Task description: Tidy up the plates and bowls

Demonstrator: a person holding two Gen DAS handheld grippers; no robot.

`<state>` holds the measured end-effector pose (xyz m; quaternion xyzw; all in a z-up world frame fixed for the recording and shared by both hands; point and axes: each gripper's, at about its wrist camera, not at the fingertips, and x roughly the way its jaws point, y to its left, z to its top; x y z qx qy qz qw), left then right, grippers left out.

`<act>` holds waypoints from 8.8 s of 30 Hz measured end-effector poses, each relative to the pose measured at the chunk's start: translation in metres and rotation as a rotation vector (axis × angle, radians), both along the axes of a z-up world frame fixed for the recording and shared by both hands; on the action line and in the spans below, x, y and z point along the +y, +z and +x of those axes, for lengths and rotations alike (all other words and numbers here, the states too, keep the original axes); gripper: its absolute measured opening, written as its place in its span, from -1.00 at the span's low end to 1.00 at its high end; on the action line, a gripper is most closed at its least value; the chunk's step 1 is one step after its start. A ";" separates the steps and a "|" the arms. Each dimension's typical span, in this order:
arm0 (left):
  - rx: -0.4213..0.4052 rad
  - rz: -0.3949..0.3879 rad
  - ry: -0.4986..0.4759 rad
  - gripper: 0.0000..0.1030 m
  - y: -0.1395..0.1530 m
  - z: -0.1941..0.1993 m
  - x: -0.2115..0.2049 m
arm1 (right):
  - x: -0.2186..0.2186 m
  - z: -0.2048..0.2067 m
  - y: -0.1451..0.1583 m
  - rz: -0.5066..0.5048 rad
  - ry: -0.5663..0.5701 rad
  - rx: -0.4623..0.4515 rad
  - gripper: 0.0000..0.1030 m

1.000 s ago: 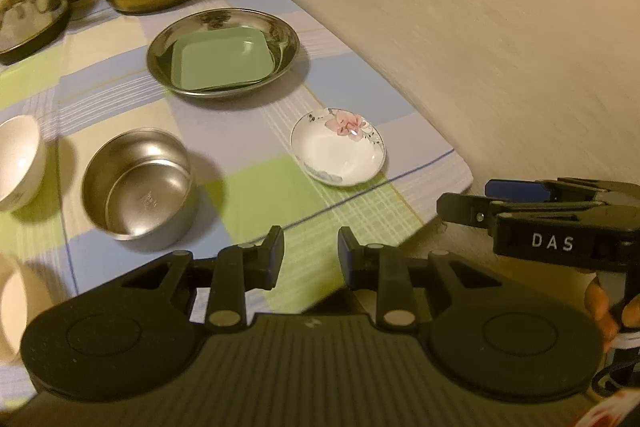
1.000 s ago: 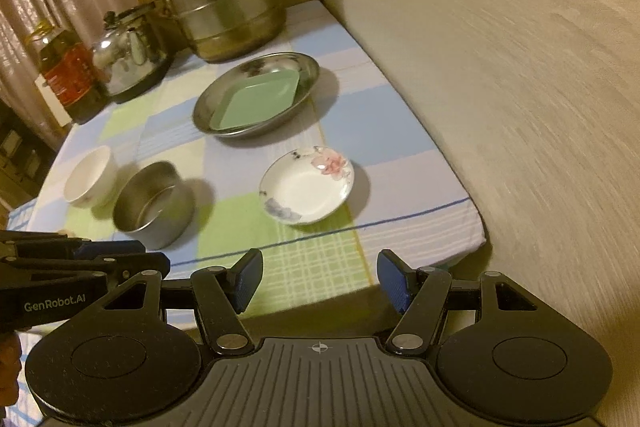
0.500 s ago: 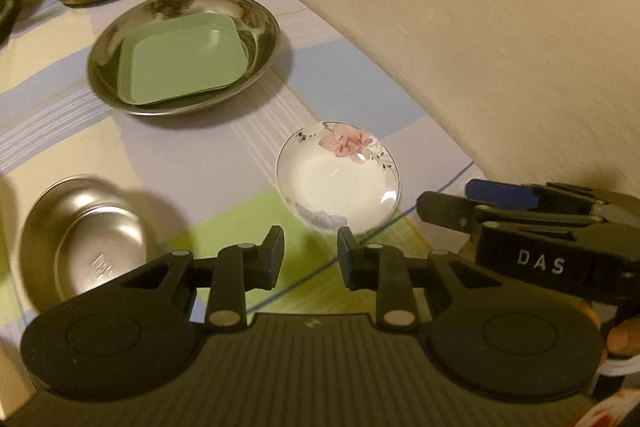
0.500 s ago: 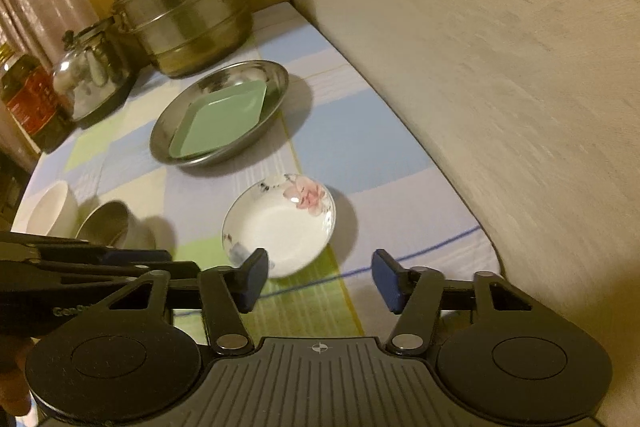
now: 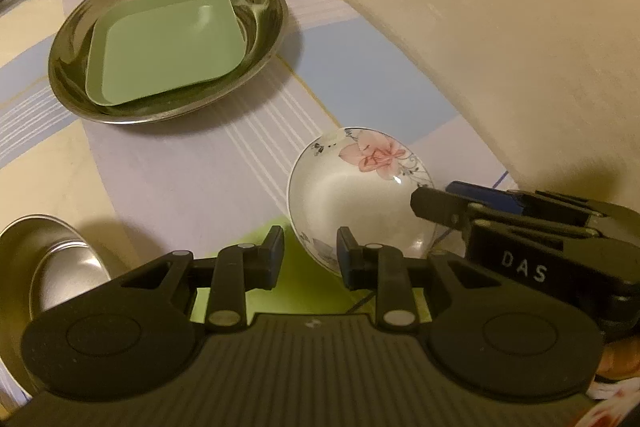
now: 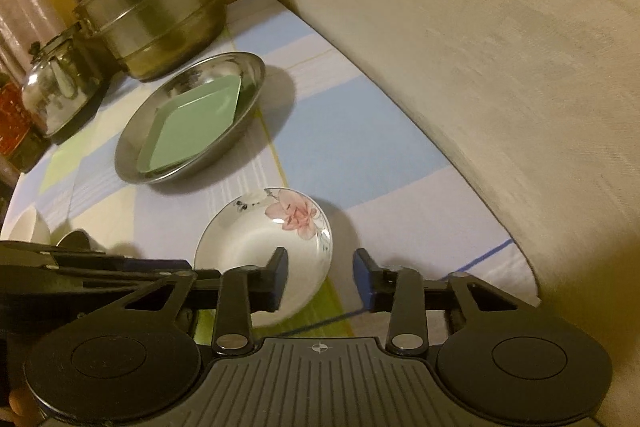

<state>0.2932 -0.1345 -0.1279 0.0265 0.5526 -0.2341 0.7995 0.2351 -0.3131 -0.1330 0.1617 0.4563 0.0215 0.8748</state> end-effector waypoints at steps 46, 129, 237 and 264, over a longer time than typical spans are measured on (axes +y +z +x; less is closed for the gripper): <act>-0.062 -0.106 0.111 -0.77 0.043 0.042 0.053 | 0.030 0.051 0.038 0.004 0.073 -0.037 -0.85; -0.284 0.048 0.261 -0.16 0.101 0.056 0.117 | 0.057 0.096 0.077 0.147 0.140 -0.182 -0.02; -0.186 0.117 0.685 -0.21 0.081 -0.212 0.309 | 0.255 -0.079 0.048 0.103 0.611 -0.014 0.23; -0.034 0.089 0.621 -0.59 0.031 -0.151 0.357 | 0.346 -0.035 0.003 0.074 0.719 0.091 -0.57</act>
